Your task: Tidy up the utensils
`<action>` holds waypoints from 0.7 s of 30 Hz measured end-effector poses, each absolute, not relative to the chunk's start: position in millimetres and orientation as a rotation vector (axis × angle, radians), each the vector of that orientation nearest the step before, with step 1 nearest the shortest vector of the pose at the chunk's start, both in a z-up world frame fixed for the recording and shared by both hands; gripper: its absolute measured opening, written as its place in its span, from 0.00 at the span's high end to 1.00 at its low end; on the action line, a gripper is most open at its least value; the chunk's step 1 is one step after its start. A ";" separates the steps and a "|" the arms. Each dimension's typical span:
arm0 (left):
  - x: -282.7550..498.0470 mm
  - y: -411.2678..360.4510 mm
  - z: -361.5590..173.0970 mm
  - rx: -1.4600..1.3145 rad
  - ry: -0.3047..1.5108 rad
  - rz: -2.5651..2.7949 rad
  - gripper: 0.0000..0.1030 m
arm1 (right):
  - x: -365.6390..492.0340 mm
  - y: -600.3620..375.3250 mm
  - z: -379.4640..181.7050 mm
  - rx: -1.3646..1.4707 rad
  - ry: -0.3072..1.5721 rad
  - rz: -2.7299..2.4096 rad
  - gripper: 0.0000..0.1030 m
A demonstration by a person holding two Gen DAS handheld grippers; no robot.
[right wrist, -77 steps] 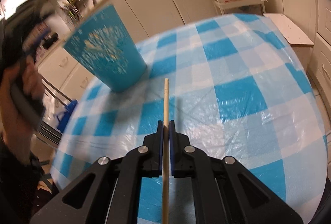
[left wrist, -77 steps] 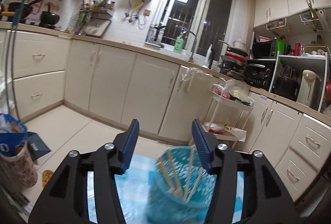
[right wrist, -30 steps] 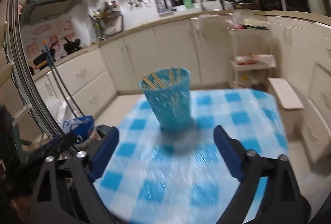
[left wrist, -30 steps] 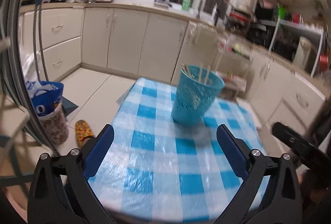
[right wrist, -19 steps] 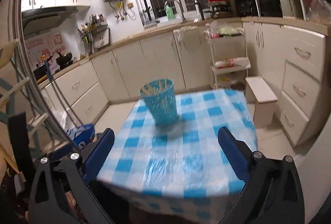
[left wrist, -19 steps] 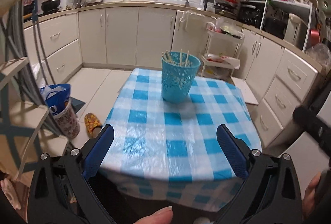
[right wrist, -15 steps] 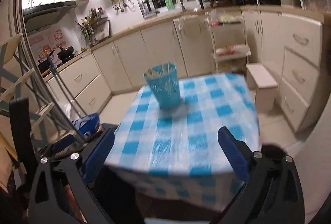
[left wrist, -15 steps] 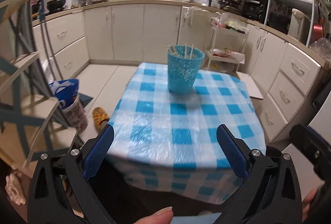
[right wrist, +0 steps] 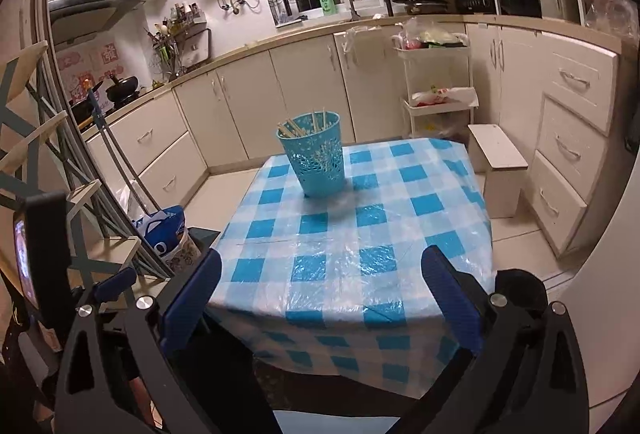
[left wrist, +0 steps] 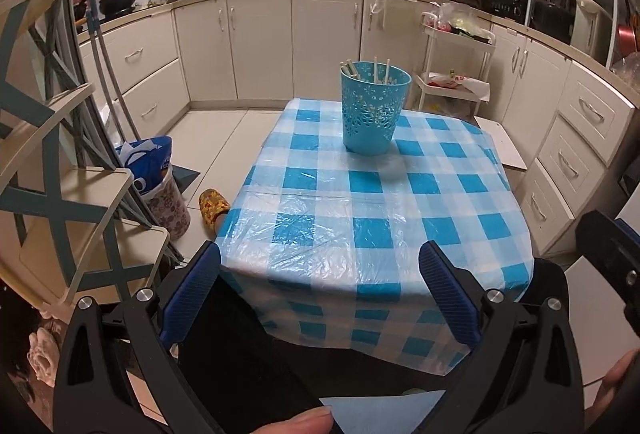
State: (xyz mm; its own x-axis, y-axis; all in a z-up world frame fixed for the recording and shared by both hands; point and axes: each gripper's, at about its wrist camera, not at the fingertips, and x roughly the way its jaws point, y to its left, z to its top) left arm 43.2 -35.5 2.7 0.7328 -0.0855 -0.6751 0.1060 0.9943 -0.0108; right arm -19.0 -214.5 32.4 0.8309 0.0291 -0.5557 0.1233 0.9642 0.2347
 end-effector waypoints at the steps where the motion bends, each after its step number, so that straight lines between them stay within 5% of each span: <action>1: 42.3 -35.1 1.6 0.037 0.742 -0.102 0.07 | -18.8 -215.5 31.1 0.274 0.592 -0.052 0.07; 21: 40.7 -28.8 6.2 0.041 0.754 -0.043 0.07 | -23.4 -210.3 27.6 0.271 0.625 -0.030 0.07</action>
State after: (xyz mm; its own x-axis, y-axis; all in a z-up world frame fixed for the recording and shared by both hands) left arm 40.7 -28.8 6.2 0.7283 -0.0244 -0.6848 0.0541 0.9983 0.0219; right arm -23.3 -210.3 27.6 0.8116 0.0540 -0.5818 0.1088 0.9644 0.2412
